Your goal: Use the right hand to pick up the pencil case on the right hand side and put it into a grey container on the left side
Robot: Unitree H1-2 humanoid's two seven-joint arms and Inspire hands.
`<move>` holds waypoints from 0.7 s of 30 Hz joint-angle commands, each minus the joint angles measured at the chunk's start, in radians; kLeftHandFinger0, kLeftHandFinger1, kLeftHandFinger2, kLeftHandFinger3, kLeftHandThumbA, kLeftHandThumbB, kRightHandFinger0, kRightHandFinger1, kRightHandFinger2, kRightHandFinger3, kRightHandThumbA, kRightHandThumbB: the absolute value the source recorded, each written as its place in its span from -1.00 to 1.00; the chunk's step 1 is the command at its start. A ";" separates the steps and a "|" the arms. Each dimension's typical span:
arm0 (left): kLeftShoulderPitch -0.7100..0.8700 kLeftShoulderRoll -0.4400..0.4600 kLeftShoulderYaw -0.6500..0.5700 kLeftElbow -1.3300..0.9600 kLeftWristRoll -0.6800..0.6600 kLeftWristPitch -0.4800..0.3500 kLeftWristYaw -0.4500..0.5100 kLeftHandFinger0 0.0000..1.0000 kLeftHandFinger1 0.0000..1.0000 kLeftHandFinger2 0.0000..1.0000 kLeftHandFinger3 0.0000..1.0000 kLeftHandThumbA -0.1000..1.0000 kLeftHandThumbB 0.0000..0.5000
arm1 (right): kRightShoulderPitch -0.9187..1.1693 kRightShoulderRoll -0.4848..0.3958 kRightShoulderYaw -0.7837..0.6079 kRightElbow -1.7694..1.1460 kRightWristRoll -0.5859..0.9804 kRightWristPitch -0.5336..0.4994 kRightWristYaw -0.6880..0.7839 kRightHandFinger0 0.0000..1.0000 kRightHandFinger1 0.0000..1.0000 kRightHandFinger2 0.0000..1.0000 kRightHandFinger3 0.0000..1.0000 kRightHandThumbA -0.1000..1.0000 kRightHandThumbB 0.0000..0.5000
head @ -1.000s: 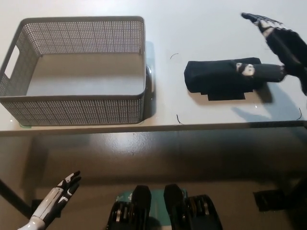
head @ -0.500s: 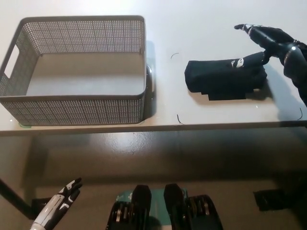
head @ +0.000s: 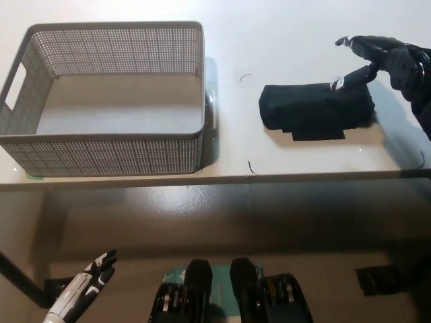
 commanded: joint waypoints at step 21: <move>-0.001 0.016 0.005 -0.011 0.002 -0.061 -0.012 1.00 1.00 1.00 1.00 1.00 0.53 | -0.111 0.114 -0.034 0.140 0.033 -0.088 0.001 1.00 1.00 1.00 1.00 0.62 1.00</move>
